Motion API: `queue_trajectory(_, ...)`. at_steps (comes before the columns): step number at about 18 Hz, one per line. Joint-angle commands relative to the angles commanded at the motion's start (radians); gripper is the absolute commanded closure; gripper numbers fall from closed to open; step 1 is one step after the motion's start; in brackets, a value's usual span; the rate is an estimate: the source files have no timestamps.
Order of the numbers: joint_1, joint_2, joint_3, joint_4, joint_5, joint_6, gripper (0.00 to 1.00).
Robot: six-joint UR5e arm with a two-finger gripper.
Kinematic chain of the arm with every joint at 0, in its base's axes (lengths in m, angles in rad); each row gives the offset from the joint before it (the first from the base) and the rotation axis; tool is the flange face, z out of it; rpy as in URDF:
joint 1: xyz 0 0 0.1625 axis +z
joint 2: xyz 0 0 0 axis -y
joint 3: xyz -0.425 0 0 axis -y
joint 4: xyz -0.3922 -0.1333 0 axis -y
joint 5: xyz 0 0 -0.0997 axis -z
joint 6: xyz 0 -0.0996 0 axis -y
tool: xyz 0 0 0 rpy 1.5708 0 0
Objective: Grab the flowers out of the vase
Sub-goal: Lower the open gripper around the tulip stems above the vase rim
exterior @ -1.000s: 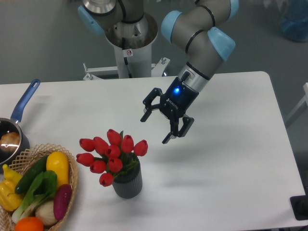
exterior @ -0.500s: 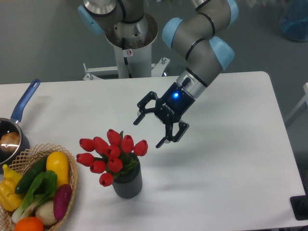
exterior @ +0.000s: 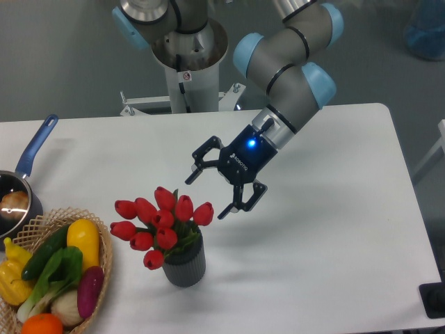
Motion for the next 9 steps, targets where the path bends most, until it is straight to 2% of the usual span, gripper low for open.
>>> queue_trajectory(9,-0.014,-0.012,0.014,0.034,0.009,0.003,0.00)
